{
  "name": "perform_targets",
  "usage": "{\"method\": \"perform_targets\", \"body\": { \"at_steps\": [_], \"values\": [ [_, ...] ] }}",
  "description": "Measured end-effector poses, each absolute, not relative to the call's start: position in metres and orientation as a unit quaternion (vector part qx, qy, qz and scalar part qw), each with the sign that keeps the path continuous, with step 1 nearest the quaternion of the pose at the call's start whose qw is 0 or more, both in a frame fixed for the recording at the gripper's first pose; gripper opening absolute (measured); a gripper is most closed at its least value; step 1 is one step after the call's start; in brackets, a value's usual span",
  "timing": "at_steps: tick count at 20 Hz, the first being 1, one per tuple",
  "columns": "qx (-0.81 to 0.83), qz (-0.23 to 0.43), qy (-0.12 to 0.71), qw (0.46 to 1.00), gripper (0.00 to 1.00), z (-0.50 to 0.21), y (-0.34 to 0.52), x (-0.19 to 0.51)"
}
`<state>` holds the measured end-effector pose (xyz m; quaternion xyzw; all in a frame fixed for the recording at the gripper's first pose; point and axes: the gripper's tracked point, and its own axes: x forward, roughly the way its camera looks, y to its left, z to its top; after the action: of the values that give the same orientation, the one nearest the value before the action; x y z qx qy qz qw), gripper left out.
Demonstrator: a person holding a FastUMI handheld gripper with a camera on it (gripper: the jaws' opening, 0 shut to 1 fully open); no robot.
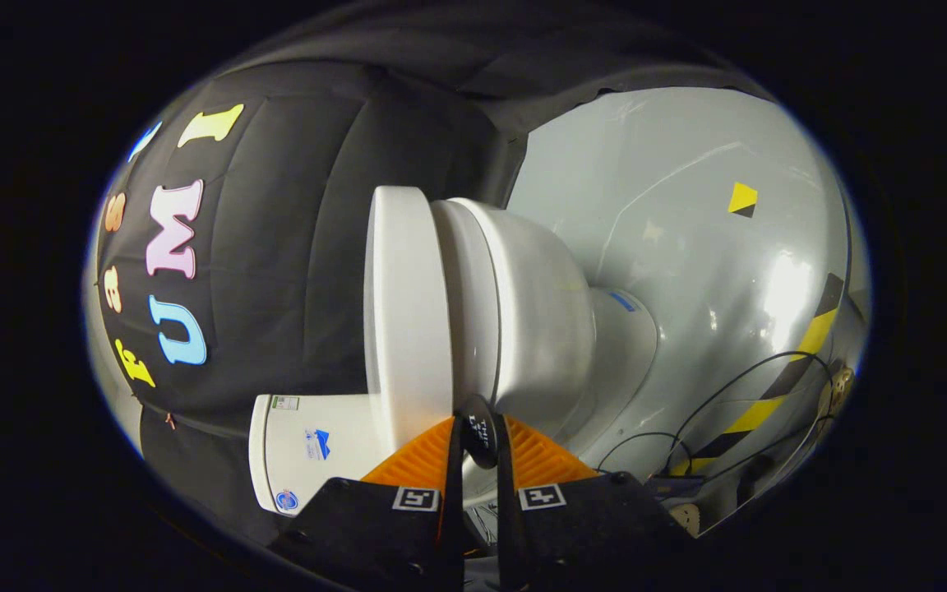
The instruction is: Open the toilet lid.
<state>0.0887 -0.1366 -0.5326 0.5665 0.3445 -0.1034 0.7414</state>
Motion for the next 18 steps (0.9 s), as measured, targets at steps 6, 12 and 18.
{"method": "perform_targets", "body": {
  "at_steps": [6,12,18],
  "values": [
    [0.538,-0.099,0.347,0.761,0.05,-0.527,-0.137,0.09],
    [0.476,-0.107,0.364,0.793,0.05,-0.511,-0.135,0.09],
    [0.371,-0.099,0.352,0.854,0.05,-0.452,-0.121,0.101]
  ]
}}
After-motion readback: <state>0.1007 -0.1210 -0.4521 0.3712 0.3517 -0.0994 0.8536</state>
